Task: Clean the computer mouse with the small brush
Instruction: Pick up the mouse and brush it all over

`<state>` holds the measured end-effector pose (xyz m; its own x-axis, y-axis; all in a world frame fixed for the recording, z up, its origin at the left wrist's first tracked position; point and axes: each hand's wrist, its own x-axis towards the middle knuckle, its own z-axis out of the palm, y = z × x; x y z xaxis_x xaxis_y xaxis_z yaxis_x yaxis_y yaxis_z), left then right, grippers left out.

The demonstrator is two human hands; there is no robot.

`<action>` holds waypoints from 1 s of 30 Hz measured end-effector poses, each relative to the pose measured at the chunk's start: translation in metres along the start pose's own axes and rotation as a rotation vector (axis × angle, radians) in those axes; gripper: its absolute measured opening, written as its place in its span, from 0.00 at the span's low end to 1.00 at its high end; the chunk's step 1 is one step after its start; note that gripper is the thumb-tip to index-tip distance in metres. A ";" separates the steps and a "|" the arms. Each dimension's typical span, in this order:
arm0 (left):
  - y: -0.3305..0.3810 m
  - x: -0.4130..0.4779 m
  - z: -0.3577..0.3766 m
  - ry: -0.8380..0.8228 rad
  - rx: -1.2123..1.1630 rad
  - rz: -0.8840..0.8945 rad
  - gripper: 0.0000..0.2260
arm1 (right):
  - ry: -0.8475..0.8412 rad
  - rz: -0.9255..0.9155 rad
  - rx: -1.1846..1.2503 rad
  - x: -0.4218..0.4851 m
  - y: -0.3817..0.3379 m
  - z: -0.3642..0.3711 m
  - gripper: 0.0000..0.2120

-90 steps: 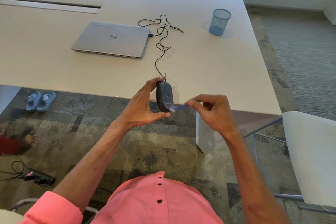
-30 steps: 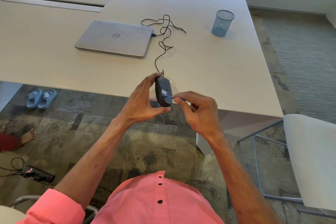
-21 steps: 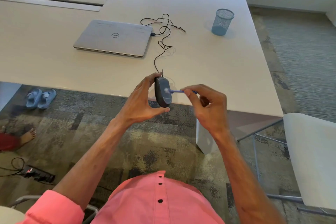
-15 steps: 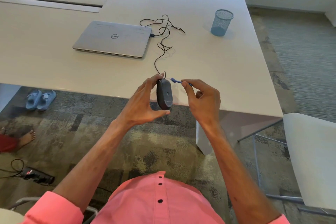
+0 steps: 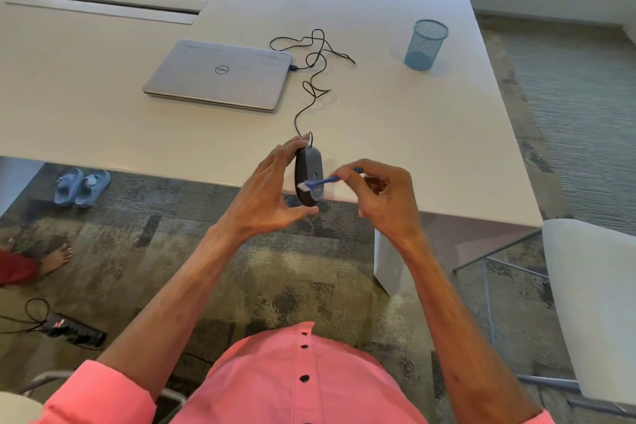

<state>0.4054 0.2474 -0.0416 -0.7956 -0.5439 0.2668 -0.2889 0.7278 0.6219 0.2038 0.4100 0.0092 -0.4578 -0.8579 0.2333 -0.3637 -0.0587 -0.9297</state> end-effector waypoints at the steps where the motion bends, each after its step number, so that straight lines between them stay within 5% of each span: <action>1: 0.000 0.001 0.000 0.001 0.000 0.002 0.56 | 0.064 0.013 0.021 0.001 0.002 -0.001 0.06; 5: 0.003 0.001 0.002 -0.009 -0.004 0.003 0.56 | 0.273 0.083 -0.033 0.011 0.007 0.003 0.07; 18: -0.001 0.000 -0.003 0.036 -0.066 -0.023 0.57 | -0.102 -0.023 -0.119 0.007 0.007 -0.021 0.08; 21: 0.001 0.000 -0.003 0.028 -0.068 -0.039 0.57 | 0.036 0.024 0.075 0.011 0.008 -0.025 0.08; 24: 0.004 -0.001 -0.003 0.025 -0.065 -0.046 0.57 | 0.189 0.049 0.010 0.013 0.010 -0.017 0.06; 30: 0.008 0.000 -0.004 0.063 -0.081 -0.059 0.55 | 0.069 0.018 -0.149 0.001 0.011 -0.009 0.05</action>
<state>0.4049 0.2514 -0.0340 -0.7426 -0.6121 0.2718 -0.2886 0.6587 0.6949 0.1926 0.4131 0.0020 -0.5178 -0.8210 0.2405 -0.4687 0.0371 -0.8826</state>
